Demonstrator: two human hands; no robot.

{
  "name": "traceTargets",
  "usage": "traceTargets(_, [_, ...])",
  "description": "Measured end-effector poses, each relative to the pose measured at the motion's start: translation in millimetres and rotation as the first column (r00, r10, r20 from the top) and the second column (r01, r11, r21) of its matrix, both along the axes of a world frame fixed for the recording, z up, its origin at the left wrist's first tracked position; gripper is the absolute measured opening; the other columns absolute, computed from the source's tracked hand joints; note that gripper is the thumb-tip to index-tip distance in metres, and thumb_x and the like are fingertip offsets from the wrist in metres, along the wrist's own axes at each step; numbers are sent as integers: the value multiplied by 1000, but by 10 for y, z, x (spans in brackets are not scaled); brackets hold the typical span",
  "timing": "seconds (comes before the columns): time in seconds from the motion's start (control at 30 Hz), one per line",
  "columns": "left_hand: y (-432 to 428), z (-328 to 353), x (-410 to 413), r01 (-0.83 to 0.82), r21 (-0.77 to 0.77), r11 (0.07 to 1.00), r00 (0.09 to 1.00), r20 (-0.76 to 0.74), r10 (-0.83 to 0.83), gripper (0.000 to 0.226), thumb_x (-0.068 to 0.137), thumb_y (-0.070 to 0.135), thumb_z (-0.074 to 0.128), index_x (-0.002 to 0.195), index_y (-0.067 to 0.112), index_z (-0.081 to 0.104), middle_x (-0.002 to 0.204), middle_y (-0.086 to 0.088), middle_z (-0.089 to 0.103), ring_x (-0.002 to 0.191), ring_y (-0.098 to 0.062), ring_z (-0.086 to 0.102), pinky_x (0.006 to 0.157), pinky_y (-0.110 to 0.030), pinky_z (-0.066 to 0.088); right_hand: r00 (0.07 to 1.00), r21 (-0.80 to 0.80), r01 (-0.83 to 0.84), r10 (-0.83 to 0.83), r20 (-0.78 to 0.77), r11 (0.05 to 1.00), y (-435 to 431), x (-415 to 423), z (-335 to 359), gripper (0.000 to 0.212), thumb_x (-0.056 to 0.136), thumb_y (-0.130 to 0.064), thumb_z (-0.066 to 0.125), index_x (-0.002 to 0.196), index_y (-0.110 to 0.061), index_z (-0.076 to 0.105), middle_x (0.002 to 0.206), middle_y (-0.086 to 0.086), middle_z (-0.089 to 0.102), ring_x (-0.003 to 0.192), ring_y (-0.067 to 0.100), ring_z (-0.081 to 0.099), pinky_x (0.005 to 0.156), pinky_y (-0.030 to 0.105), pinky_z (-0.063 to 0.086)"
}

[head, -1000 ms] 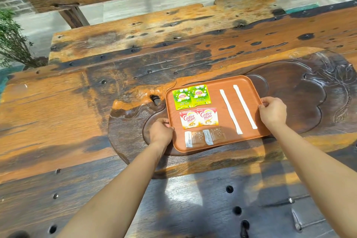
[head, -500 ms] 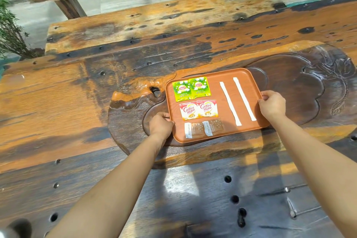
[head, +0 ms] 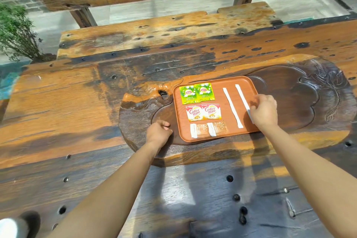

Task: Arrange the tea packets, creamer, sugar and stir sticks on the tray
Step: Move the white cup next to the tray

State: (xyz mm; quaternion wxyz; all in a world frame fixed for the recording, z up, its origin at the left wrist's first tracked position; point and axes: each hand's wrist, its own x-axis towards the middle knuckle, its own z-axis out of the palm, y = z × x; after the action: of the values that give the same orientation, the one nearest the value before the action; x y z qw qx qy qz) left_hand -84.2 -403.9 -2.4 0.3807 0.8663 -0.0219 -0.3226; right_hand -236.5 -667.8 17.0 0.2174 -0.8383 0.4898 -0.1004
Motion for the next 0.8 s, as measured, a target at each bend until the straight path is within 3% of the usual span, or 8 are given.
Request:
traceTargets(0.13, [414,70,-50,16,37,999,995,96,-20,16,82,8,58,94,15,65,89,-6,68,96,-29,65,88,-34,52,970,15,-227,225,89,974,523,197,19,27,84,1,49,109,2,57,110,23,56,109,38,49,92,41,40])
traceTargets(0.23, [870,47,-162,38,81,996,981,189,-53,20,83,5,55,100,6,67,99,-14,71,96,-30,65,83,-28,47,916,116,-385,363,171,916,1126,369,-32,24,87,-3,47,106,-1,61,107,19,62,99,33,56,84,34,41])
traceTargets(0.33, [1426,-43,-323,42,157,987,964,252,-81,24,80,3,59,104,3,64,106,-19,66,99,-33,60,89,-33,45,857,285,-515,470,213,809,1837,526,-117,27,87,-8,43,105,-3,63,104,17,65,84,23,56,75,24,39])
traceTargets(0.4, [1809,-152,-467,45,237,970,951,288,-115,32,82,8,58,113,5,61,114,-19,63,108,-34,56,95,-36,43,799,360,-600,553,234,714,2310,601,-197,37,81,-17,37,102,-3,65,103,18,66,82,23,57,75,24,40])
traceTargets(0.53, [2547,-386,-820,93,444,891,942,251,-223,50,89,25,50,138,18,41,148,-7,40,130,-30,40,107,-37,34,641,420,-730,753,146,540,3092,641,-458,41,88,-23,34,111,-2,59,112,19,63,101,31,56,90,33,39])
traceTargets(0.63, [3053,-501,-1063,92,537,838,958,183,-222,55,92,33,42,144,24,27,158,-5,17,144,-26,18,115,-41,22,534,378,-798,841,86,469,3554,683,-649,35,87,-13,49,119,-3,55,120,17,58,118,34,47,102,35,30])
traceTargets(0.8, [3663,-571,-1311,30,566,824,960,213,-181,75,77,53,17,145,24,25,158,-4,17,146,-24,14,118,-44,15,387,316,-866,919,-68,388,4153,788,-859,53,91,-32,47,141,-18,33,153,5,26,140,25,17,112,42,15])
